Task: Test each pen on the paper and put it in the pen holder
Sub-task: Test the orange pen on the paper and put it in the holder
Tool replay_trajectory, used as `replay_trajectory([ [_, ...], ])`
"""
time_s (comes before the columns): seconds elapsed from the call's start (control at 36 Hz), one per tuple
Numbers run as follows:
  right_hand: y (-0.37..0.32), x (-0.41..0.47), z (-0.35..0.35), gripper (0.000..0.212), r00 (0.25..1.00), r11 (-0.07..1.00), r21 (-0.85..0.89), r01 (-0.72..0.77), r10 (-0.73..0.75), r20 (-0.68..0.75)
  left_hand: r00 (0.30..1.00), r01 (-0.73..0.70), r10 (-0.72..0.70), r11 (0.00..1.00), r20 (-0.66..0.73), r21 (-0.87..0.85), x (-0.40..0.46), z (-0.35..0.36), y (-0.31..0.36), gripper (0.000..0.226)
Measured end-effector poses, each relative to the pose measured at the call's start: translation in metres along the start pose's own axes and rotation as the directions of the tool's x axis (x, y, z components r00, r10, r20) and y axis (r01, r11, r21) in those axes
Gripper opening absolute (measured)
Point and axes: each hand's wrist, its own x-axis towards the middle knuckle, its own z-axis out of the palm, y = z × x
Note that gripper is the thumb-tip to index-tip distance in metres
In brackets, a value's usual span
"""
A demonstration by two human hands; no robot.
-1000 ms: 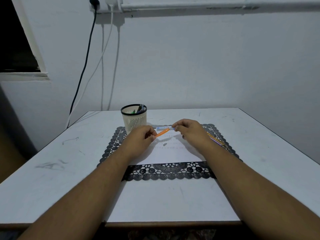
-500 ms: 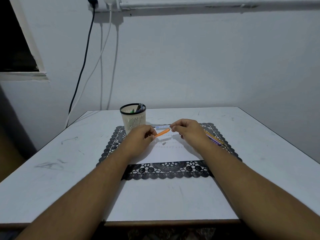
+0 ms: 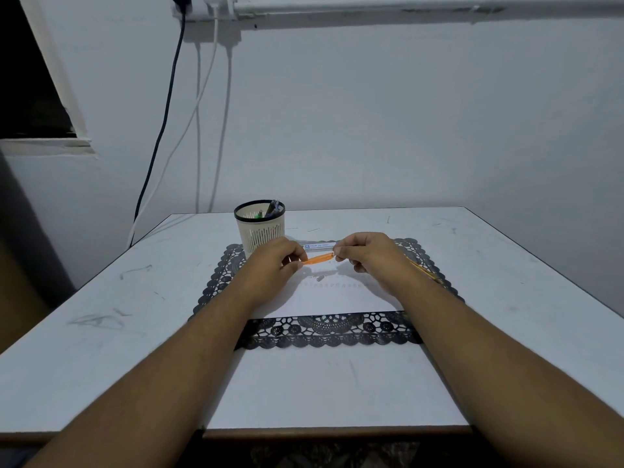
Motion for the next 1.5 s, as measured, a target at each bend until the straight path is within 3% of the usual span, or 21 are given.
replay_trajectory([
  [0.28, 0.002, 0.0, 0.003, 0.009, 1.0, 1.0, -0.014, -0.001, 0.001, -0.008, 1.0, 0.015, -0.015, 1.0, -0.006, -0.006, 0.0, 0.0, -0.001, 0.01],
  [0.36, 0.003, 0.001, 0.002, 0.019, 0.999, 0.994, -0.104, 0.016, -0.02, -0.043, 0.999, 0.043, -0.043, 0.999, -0.021, -0.013, 0.001, 0.0, -0.001, 0.01],
  [0.44, 0.004, -0.001, 0.003, 0.015, 0.995, 0.961, -0.268, 0.063, -0.08, -0.052, 0.996, 0.084, -0.085, 0.996, -0.036, -0.017, 0.002, 0.0, -0.004, 0.009],
  [0.53, 0.009, -0.006, 0.009, 0.01, 0.996, 0.95, -0.298, 0.093, -0.086, 0.039, 0.992, 0.119, -0.119, 0.993, -0.05, -0.018, 0.002, -0.001, -0.007, 0.009],
  [0.72, 0.01, -0.011, 0.021, 0.013, 0.978, 0.766, -0.616, 0.183, -0.08, 0.191, 0.987, 0.152, -0.152, 0.988, -0.048, -0.012, 0.001, -0.001, -0.006, 0.008],
  [0.92, 0.008, -0.006, 0.029, 0.009, 0.984, 0.668, -0.724, 0.172, -0.085, 0.156, 0.987, 0.16, -0.161, 0.987, -0.031, -0.022, 0.0, -0.002, -0.003, 0.008],
  [1.06, 0.008, -0.008, 0.026, 0.012, 0.988, 0.67, -0.726, 0.153, -0.08, 0.134, 0.988, 0.155, -0.155, 0.988, -0.017, -0.014, -0.001, -0.001, -0.001, 0.007],
  [1.33, 0.002, -0.006, 0.006, 0.014, 0.995, 0.891, -0.451, 0.059, -0.089, -0.046, 0.989, 0.147, -0.147, 0.989, 0.005, 0.013, 0.0, -0.003, 0.0, 0.009],
  [1.5, 0.0, -0.004, 0.005, 0.013, 0.995, 0.888, -0.453, 0.078, -0.096, -0.018, 0.992, 0.12, -0.121, 0.991, 0.023, 0.053, -0.002, -0.001, 0.0, 0.01],
])
